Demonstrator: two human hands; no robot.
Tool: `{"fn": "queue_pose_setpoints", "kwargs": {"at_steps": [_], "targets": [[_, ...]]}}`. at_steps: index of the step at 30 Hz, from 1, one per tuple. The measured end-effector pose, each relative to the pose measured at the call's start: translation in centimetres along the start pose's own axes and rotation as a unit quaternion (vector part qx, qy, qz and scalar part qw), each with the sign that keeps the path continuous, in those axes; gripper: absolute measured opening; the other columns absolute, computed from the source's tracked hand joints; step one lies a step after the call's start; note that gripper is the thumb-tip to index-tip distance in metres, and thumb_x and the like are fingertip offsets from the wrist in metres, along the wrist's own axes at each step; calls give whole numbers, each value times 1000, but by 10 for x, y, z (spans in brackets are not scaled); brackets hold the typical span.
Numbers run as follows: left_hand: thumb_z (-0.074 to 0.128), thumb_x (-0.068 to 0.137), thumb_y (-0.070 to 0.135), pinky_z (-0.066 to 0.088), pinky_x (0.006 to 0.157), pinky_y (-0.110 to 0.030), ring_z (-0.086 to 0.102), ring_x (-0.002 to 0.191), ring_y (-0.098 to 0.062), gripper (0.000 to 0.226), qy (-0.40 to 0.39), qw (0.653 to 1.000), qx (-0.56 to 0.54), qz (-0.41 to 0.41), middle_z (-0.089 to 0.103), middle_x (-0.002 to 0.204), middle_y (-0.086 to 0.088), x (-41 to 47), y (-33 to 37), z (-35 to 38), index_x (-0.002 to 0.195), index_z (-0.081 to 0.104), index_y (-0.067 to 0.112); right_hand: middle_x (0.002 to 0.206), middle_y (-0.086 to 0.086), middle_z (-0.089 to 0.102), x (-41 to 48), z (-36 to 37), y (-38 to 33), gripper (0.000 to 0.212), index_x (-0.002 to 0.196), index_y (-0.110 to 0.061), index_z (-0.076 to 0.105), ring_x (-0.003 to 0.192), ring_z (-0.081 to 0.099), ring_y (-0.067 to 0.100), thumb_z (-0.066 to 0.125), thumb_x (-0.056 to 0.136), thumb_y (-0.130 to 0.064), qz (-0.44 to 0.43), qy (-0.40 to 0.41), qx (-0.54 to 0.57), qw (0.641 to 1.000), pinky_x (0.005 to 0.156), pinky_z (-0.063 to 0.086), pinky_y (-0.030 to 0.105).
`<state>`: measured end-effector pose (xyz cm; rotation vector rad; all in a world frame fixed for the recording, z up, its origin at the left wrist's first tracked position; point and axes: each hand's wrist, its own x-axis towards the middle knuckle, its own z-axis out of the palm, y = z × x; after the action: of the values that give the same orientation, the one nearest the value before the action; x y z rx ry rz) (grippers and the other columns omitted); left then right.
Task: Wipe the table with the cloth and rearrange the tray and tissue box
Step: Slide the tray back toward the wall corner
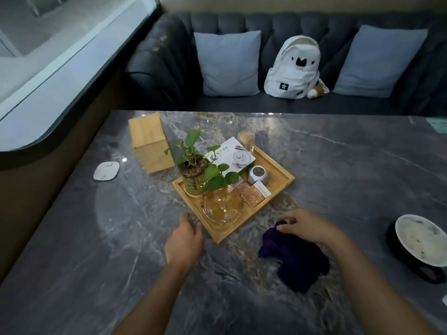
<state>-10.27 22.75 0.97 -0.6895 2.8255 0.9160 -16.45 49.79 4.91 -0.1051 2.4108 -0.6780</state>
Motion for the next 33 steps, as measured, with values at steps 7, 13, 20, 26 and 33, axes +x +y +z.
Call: {"fn": "queue_pose_setpoints", "kwargs": {"at_steps": [7,13,20,26,33], "targets": [[42,91,37,50,78,-41,64,95,-35,42,-30,996,-53,-61,68,104,-17,18,20,-1,124,39,11,106,10,65,57,-42,1,30,112,-13,60,91,58,23,60,84,-26,-27,165,61,984,83,48,38],[43,89,30,49,82,-41,63,94,-38,43,-22,986,-99,-133,65,109,-21,27,28,-2,125,33,9,92,16,67,96,-54,-4,19,90,-10,64,83,59,32,51,87,-23,3,294,-86,952,62,36,30],[49,89,35,56,76,-50,68,81,-38,39,-10,986,-107,-130,70,96,-20,36,29,1,121,37,16,97,13,63,136,-62,4,27,90,-10,56,87,56,31,45,90,-35,-29,269,-152,951,73,43,38],[47,89,40,56,74,-52,67,84,-40,41,-5,991,-65,-117,68,102,-22,40,26,8,122,33,19,102,12,63,163,-66,3,32,93,-14,50,88,57,29,38,91,-44,-61,215,-185,957,70,43,39],[43,92,31,53,77,-50,64,92,-40,32,-22,992,-31,-122,65,105,-24,49,27,10,115,35,10,87,12,66,173,-63,4,23,83,-19,37,73,60,30,30,95,-37,-96,162,-221,957,59,40,36]]}}
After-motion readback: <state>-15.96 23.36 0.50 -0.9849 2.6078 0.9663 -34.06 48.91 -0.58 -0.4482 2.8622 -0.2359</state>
